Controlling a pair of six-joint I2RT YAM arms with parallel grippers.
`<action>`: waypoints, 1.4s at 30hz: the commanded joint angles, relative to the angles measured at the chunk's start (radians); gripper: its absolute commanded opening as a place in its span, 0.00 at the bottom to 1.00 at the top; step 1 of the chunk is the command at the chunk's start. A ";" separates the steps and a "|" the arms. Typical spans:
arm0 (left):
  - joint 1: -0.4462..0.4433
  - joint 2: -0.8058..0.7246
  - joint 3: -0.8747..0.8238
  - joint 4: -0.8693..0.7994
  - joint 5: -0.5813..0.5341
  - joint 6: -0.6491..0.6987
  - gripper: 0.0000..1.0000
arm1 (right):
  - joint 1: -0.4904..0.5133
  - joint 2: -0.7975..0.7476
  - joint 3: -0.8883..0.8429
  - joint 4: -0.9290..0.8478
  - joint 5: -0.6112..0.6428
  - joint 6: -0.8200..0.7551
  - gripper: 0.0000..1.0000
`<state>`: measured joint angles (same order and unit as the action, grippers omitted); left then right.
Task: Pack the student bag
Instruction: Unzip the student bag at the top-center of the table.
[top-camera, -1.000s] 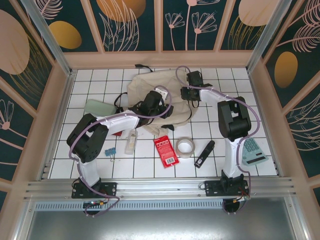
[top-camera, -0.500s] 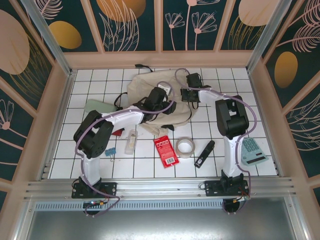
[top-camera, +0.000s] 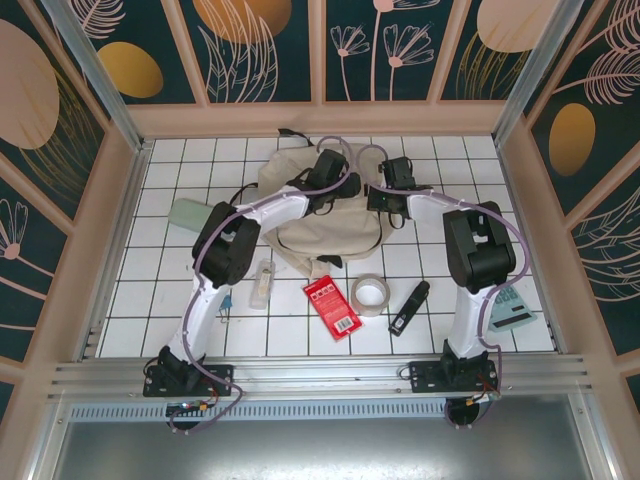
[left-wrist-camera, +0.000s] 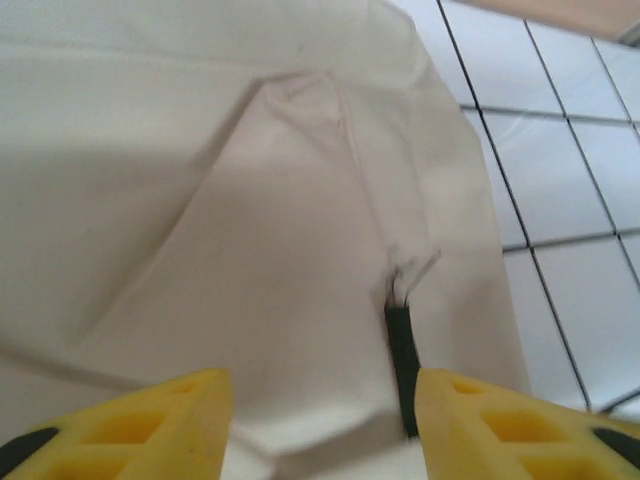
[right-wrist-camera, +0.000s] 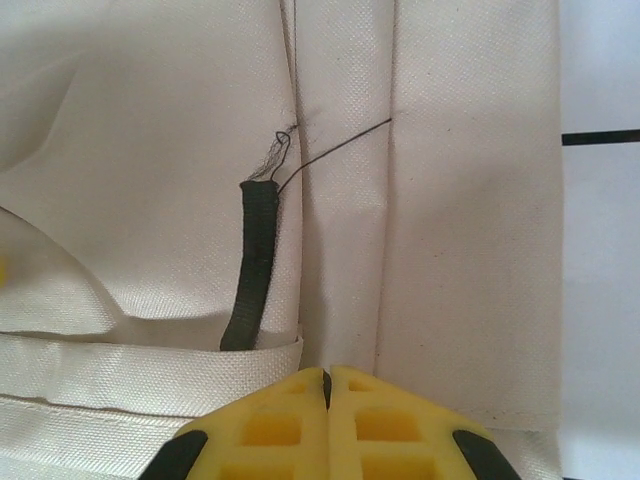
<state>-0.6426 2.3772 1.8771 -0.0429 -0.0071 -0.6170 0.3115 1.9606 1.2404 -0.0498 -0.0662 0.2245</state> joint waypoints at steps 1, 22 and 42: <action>0.001 0.086 0.141 -0.039 0.070 -0.026 0.54 | -0.019 -0.020 -0.032 0.070 -0.075 0.032 0.00; 0.025 0.405 0.434 -0.192 -0.077 -0.208 0.37 | 0.012 -0.233 -0.286 0.212 -0.300 0.113 0.00; 0.025 0.374 0.451 -0.200 -0.063 -0.181 0.41 | 0.194 -0.418 -0.428 0.197 -0.313 0.147 0.02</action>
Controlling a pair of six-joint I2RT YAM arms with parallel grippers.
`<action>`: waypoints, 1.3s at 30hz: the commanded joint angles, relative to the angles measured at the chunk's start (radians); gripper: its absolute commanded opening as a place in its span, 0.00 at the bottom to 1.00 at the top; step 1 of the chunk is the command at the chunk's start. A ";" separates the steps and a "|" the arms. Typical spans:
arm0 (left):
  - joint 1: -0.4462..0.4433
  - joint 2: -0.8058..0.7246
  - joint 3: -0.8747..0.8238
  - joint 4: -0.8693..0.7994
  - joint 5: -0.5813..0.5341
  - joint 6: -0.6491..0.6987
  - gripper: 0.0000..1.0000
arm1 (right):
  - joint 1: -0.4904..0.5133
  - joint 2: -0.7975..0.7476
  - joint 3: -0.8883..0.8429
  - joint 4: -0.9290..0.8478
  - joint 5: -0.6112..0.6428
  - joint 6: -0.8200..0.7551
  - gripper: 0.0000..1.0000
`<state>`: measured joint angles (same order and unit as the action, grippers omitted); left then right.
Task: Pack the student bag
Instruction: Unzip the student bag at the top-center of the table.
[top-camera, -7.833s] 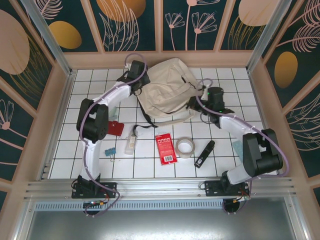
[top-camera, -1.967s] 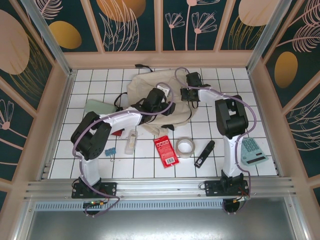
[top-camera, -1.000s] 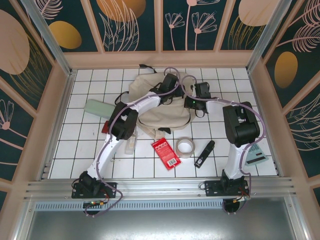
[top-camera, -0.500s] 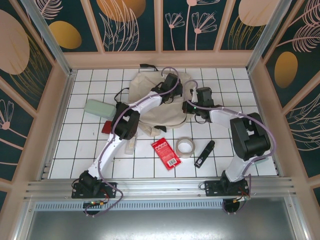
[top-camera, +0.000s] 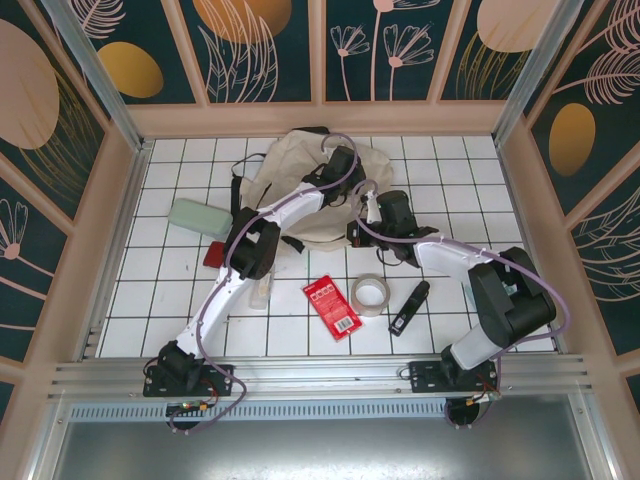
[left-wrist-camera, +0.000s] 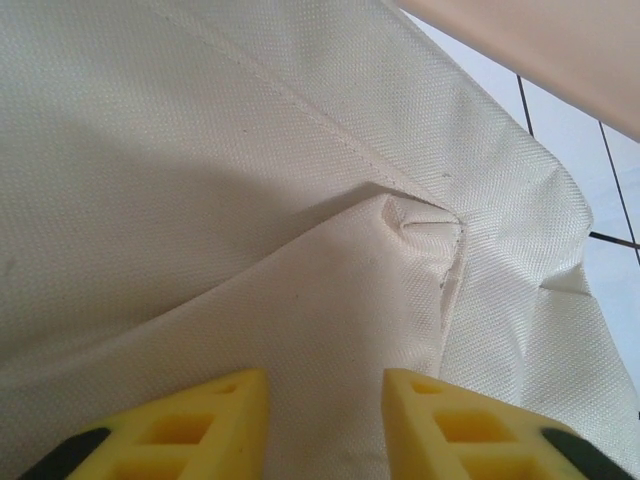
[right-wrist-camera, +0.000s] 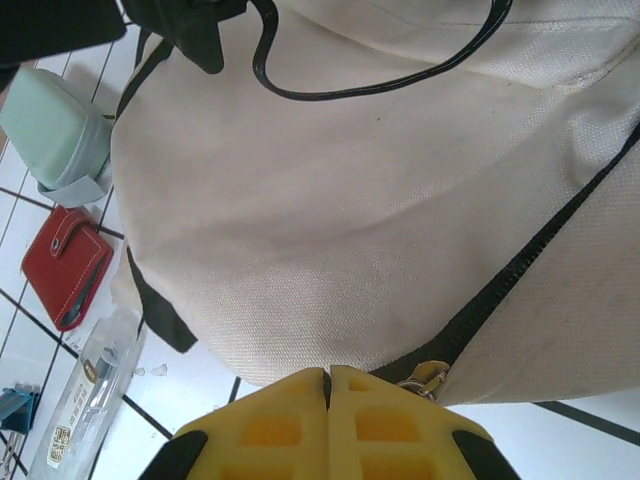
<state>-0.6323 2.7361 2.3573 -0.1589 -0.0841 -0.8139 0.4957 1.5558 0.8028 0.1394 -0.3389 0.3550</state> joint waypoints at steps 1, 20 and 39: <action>0.015 -0.015 -0.058 -0.078 0.019 0.027 0.43 | 0.003 -0.005 0.014 0.011 -0.043 0.020 0.12; -0.025 -0.834 -0.978 0.015 0.051 0.162 0.52 | -0.159 -0.096 -0.079 0.141 0.021 0.116 0.56; -0.199 -0.850 -1.084 -0.123 0.001 0.091 0.42 | -0.152 -0.076 -0.093 0.161 0.054 0.125 0.57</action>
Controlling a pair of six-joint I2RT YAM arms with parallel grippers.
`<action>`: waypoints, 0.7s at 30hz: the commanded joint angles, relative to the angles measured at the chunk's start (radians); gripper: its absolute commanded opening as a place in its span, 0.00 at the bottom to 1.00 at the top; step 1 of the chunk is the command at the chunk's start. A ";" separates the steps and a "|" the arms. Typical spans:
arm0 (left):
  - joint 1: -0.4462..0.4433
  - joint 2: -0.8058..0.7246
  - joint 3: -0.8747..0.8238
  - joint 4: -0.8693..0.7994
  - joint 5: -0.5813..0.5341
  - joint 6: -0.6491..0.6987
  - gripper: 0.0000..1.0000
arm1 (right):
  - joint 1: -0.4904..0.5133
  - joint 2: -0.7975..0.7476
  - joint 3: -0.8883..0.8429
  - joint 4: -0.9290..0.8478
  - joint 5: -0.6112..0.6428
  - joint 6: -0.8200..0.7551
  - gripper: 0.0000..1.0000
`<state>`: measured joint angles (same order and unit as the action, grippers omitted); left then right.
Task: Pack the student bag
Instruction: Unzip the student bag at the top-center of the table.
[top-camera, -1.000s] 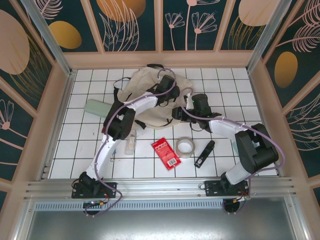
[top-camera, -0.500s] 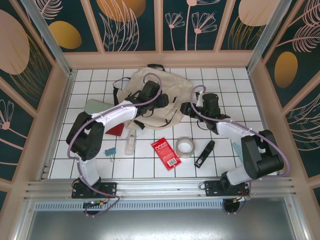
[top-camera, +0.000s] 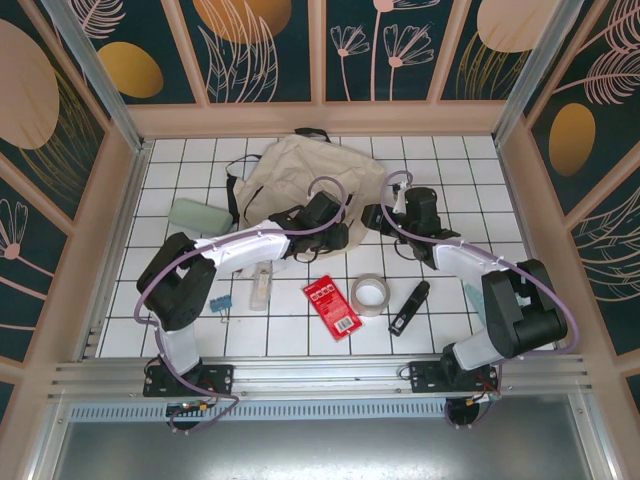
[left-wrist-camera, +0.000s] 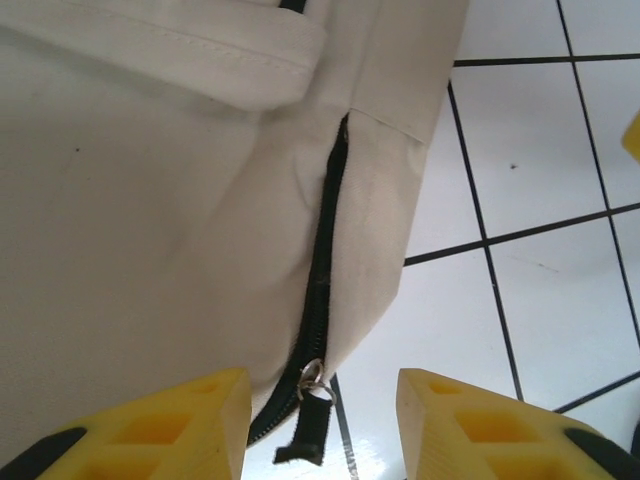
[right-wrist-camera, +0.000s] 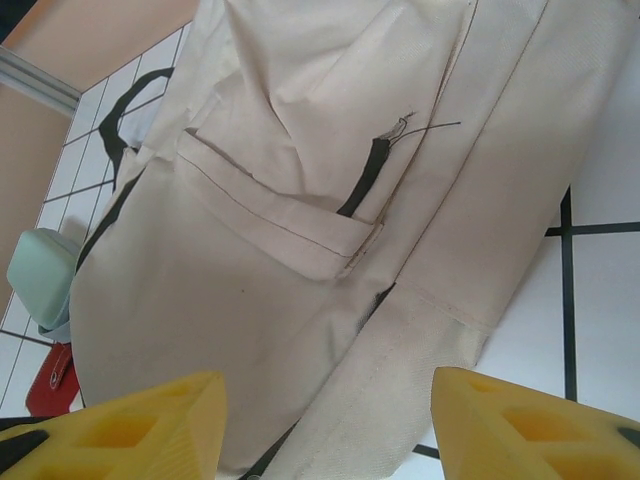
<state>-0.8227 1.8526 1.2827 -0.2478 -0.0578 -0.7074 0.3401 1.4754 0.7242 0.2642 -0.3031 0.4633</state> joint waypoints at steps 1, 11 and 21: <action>-0.008 0.041 -0.008 -0.033 -0.026 -0.016 0.38 | 0.005 0.008 -0.013 0.038 0.018 0.017 0.57; -0.009 0.077 0.010 0.021 -0.070 -0.039 0.01 | 0.017 0.160 0.119 -0.106 0.108 0.061 0.58; -0.010 0.009 -0.054 0.093 -0.031 -0.039 0.00 | 0.011 0.369 0.214 -0.071 0.029 0.124 0.60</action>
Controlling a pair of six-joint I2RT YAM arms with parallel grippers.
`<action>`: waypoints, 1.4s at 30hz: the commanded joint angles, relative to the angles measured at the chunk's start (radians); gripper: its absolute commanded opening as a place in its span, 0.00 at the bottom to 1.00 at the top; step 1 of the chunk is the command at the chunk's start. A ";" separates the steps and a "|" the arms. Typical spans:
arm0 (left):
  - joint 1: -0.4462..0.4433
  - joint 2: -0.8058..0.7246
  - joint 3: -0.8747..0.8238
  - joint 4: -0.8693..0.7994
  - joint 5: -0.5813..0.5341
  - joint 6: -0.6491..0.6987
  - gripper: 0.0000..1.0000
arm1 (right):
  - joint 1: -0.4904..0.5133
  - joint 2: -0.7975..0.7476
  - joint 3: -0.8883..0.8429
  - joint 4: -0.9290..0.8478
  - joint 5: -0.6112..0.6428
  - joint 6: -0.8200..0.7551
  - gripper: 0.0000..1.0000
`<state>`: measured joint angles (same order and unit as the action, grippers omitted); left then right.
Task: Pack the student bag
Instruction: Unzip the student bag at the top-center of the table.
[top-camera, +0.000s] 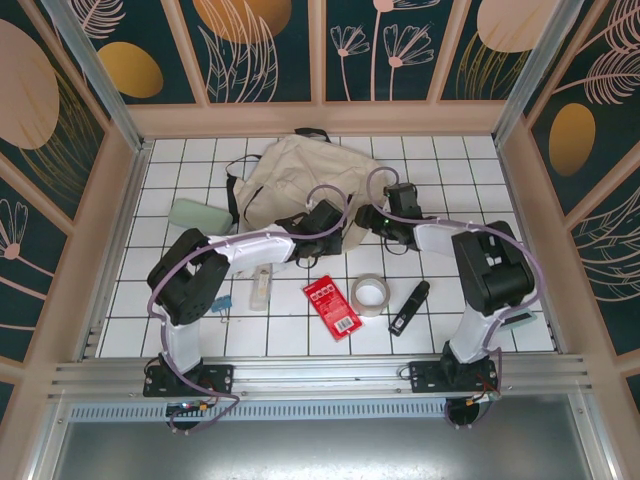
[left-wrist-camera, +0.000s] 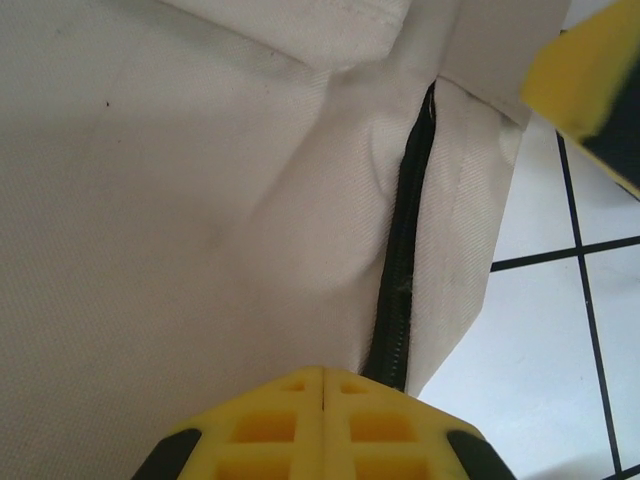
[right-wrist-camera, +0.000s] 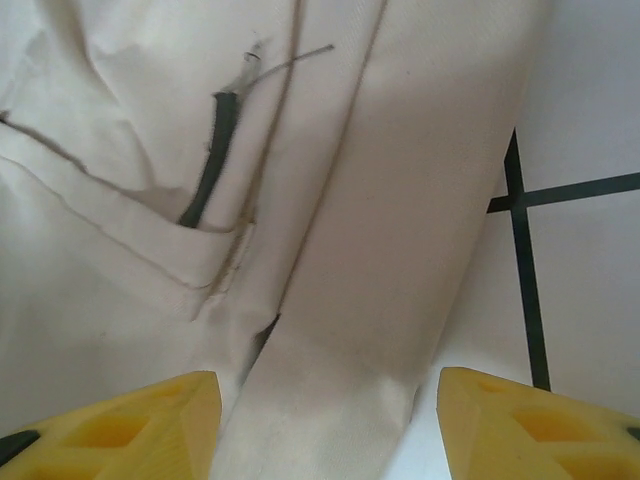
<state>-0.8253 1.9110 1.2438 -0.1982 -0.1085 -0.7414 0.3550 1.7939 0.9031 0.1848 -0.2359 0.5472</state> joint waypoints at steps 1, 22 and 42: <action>-0.006 -0.053 -0.019 0.054 0.030 -0.005 0.00 | -0.006 0.072 0.046 0.013 -0.055 0.055 0.60; -0.012 -0.151 -0.004 0.079 0.063 0.046 0.00 | -0.062 0.095 0.069 0.111 -0.134 0.139 0.00; 0.082 -0.442 -0.310 -0.107 -0.379 0.048 0.00 | -0.276 0.008 0.015 0.098 -0.095 0.094 0.00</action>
<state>-0.7914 1.5295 0.9821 -0.1909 -0.3775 -0.7082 0.1501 1.8481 0.9241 0.2478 -0.4664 0.6685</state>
